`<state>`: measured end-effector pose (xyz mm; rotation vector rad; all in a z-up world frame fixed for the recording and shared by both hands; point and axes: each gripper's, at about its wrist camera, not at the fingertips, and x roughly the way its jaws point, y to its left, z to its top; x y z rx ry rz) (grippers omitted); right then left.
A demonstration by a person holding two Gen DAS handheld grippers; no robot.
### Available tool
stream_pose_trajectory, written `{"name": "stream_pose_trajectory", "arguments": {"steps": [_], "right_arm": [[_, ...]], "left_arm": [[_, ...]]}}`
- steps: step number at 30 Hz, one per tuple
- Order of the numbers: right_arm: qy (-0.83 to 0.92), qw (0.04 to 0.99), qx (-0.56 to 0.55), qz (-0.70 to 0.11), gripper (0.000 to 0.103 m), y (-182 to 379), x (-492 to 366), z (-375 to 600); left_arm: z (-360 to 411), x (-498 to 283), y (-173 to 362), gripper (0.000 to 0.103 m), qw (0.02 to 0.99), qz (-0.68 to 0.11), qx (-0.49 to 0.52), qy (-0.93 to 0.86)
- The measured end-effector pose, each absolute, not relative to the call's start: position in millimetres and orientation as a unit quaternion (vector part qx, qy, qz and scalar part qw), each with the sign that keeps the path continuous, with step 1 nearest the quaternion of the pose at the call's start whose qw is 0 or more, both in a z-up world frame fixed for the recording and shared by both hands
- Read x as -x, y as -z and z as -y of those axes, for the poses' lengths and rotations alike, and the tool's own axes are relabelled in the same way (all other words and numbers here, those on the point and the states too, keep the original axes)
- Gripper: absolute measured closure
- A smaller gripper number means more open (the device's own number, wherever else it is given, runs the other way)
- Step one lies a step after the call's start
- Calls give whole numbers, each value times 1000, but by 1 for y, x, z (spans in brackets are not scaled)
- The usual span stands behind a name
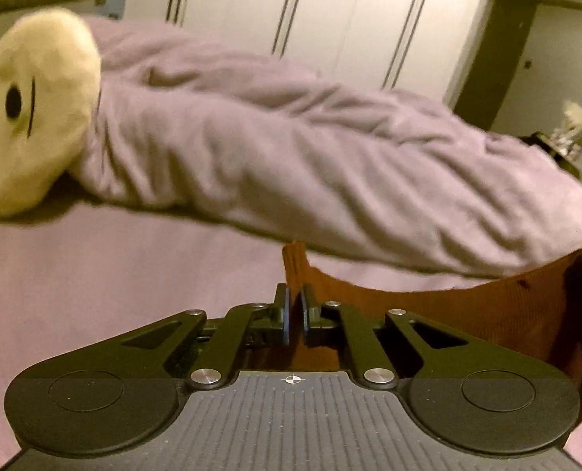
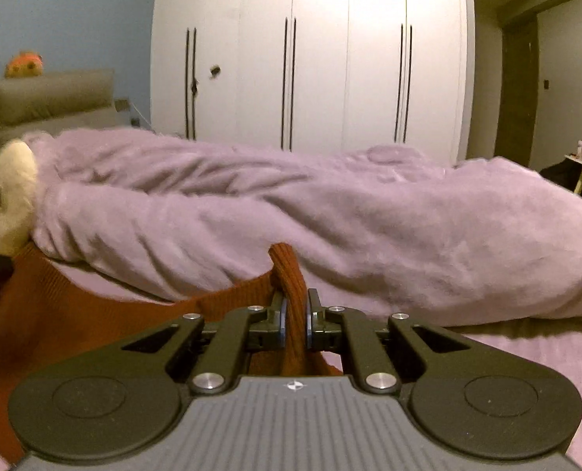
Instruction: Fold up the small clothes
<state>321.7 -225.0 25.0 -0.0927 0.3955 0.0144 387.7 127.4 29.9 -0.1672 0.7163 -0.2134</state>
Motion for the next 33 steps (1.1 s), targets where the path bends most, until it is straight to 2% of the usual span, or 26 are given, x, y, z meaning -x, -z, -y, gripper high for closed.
{"name": "stream_pose_trajectory", "arguments": {"steps": [7,17,19,21,22,23,24,25,27,29,33], "right_arm": [[22,962,66,-264,95,29,-355,231],[38,965,107,-236,95,28,-357,222],[40,963,110,-242,94,29,-362,221],[59,957,118,-259,87,33,-367,220],[67,957,114,-259,83,33,-364,222],[64,959,100,-255,83,32,-358,225],[57,962,86,-254,83,32,-351,227],[52,963,75,-253,81,32,-343,228],[35,965,58,-252,76,35,-323,229],[24,965,52,-255,75,40,-305,227],[0,962,48,-270,75,51,-280,220]], "left_arm": [[-127,-387,19,95,913,-393,69,85],[-125,-396,10,94,919,-382,69,64],[-122,-395,12,85,917,-391,60,57],[-119,-391,12,63,916,-395,45,51],[-118,-388,12,57,917,-393,38,52],[-117,-384,11,47,919,-390,27,54],[-115,-381,11,42,919,-390,19,54],[-114,-377,11,41,920,-389,12,56],[-111,-370,10,30,919,-388,5,60],[-108,-363,11,26,920,-387,1,63],[-103,-357,12,24,916,-395,0,65]]}}
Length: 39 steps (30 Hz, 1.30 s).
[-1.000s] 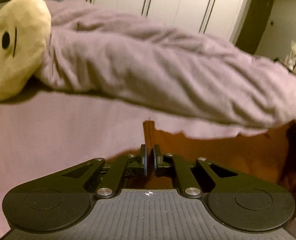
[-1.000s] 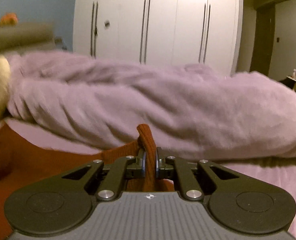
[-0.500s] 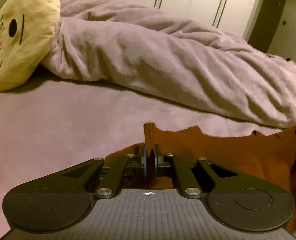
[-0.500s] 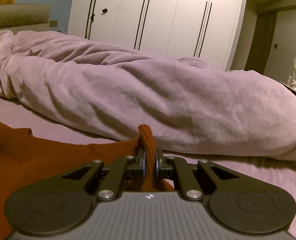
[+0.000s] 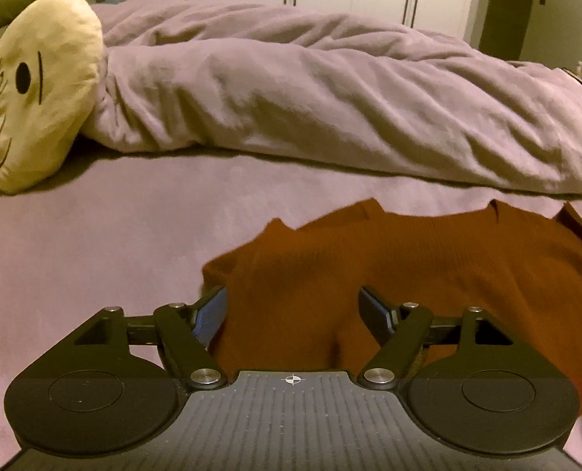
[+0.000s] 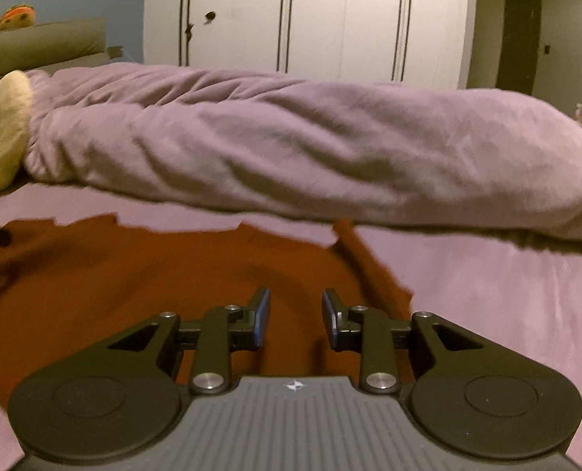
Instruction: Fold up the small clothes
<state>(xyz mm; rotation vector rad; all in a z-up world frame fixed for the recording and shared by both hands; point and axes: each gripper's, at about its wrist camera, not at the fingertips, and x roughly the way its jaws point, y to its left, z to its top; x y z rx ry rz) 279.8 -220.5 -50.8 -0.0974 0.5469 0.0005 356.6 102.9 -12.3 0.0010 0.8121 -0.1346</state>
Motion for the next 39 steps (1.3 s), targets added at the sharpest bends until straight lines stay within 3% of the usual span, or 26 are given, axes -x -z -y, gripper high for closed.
{"name": "stream_pose_trajectory", "arguments": {"steps": [5,17,18,19,21,30,39], "right_arm": [[-10,959,57,-278,75,57,-272,215],[62,946,73,-309,77,88,-315,266],[80,943,84,-313,77,91,-318,273],[94,940,78,-318,67,93,-320,281],[114,940,21,-322,60,87,-319,300],[78,958,24,-274,60,59,-266,275],[124,943,67,-302,60,81,-258,285]], "left_arm": [[-102,-351,15,17,914,-400,11,70],[-104,-357,55,15,907,-419,-35,14],[-111,-359,56,14,908,-419,-27,3],[-120,-360,57,13,908,-419,-11,-9],[-135,-361,56,11,909,-415,13,-35],[-180,-330,47,9,899,-424,105,-15],[-174,-289,56,7,877,-455,147,47]]}}
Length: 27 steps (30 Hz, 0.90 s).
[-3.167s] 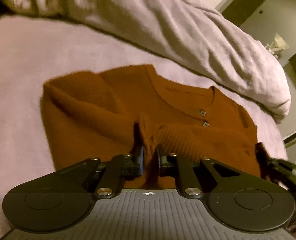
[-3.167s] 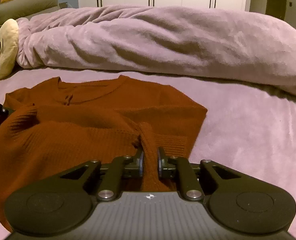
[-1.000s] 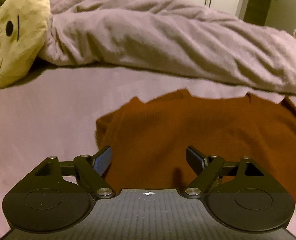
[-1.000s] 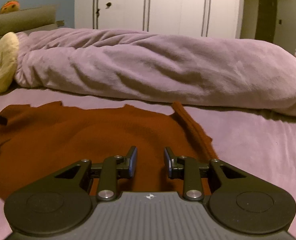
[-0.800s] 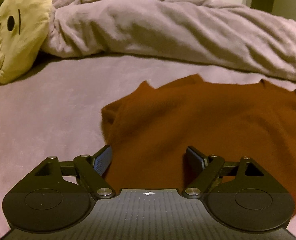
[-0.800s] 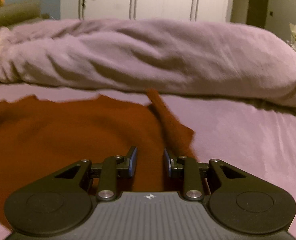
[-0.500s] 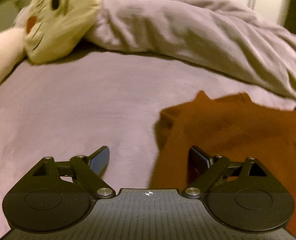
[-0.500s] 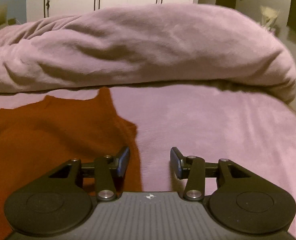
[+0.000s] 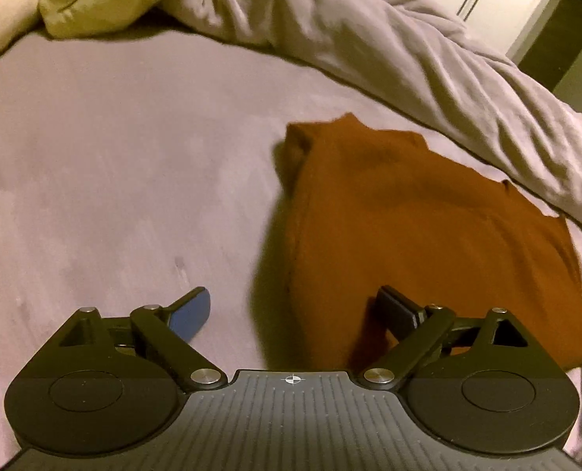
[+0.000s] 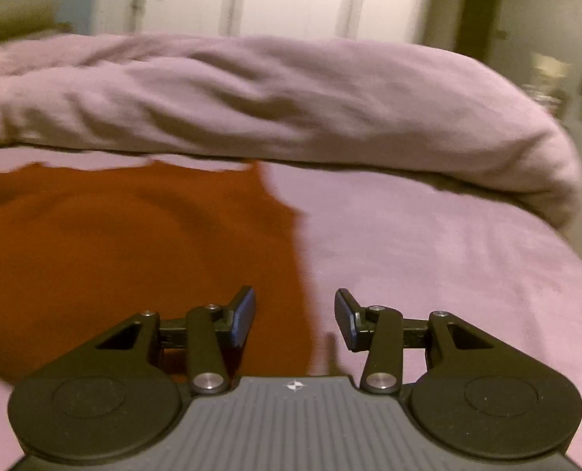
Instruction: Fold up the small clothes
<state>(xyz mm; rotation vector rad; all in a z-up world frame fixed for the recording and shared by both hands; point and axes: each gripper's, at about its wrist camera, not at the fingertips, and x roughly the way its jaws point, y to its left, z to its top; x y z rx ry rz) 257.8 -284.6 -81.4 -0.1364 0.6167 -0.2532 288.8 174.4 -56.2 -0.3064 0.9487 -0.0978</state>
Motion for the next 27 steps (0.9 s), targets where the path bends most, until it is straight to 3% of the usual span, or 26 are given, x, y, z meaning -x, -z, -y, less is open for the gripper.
{"name": "stream_pose_trajectory", "arguments": {"steps": [3,7,16,22,25,27], "right_arm": [[198,917,18,-346,67,86,-265,310],[178,931,-70,-310,67,63,-235,323],[92,950,-55,-292,67,56,-197,273],[93,931,-150,-321,67,75,-192,289],[82,932,-143,-322,67,73,-197,286],[87,935,-109,-327,69,73,-203,278]], "left_arm": [[-173,-283,56,7,875,-452,161,59],[-168,-277,56,7,872,-457,158,74],[-156,-274,58,7,864,-459,191,79],[-156,-280,62,7,860,-458,211,80],[-154,-286,61,17,859,-450,231,81],[-152,-293,61,31,859,-450,231,73]]}}
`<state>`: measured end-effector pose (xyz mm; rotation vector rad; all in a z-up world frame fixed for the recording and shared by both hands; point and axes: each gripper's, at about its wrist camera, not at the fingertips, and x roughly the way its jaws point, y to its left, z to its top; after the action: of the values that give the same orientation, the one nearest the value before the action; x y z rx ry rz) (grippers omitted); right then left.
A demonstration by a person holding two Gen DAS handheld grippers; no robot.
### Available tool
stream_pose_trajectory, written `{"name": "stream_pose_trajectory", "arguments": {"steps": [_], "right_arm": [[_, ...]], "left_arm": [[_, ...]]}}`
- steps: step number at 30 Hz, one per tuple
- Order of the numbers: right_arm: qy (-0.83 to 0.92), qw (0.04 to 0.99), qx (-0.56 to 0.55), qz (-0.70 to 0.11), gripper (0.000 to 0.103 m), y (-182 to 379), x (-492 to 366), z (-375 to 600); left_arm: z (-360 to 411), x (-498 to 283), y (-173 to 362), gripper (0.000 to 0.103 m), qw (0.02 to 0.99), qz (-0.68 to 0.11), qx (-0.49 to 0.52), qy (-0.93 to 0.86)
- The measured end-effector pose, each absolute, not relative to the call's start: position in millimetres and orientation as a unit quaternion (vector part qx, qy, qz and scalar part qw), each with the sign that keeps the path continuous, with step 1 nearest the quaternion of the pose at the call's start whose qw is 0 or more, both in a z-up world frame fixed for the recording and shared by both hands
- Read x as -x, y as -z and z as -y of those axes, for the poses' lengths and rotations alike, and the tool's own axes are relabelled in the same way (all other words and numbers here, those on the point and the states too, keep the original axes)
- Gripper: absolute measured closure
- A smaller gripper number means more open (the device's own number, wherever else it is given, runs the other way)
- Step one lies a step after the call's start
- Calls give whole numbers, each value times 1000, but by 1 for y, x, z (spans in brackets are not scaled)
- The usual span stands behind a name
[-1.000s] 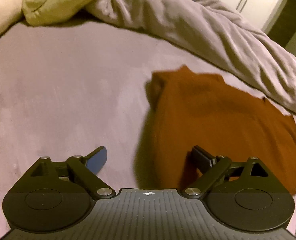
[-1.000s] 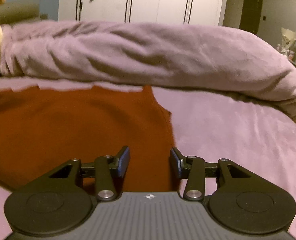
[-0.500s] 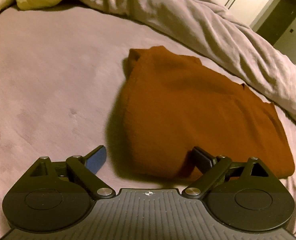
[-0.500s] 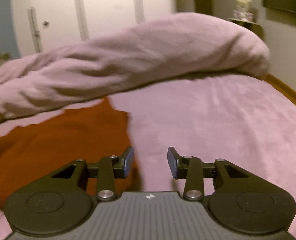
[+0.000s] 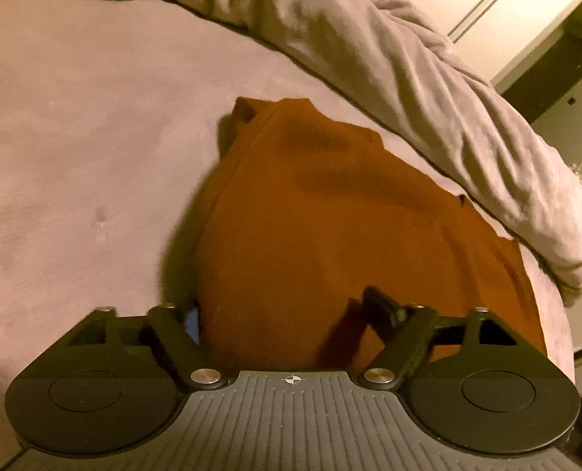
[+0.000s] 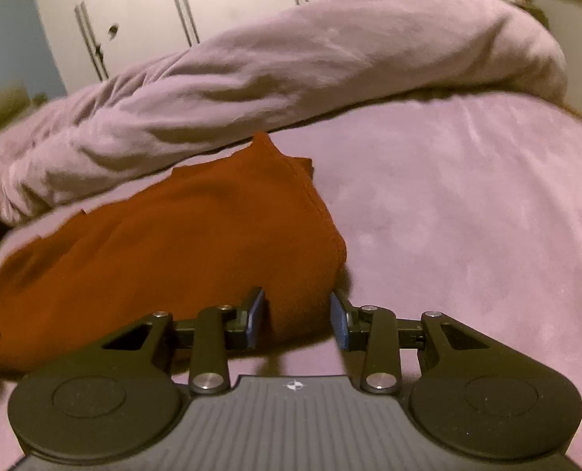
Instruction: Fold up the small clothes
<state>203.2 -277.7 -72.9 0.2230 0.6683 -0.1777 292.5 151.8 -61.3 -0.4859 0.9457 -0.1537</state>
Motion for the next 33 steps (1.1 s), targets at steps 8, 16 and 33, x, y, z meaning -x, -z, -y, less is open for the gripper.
{"name": "stream_pose_trajectory", "arguments": {"steps": [8,16,33], "right_arm": [[137,940,15,-314,67,62,-201,250],[14,963,10,-270,65,54,-205,190],[-55,955,30,-290,72,90,-225,127]], "left_arm": [[-178,-310,65,45,855,-446,254,74],[-174,-333,74,7,841,-443,284,121],[-201,-315,74,6,824,-455,309,137]]}}
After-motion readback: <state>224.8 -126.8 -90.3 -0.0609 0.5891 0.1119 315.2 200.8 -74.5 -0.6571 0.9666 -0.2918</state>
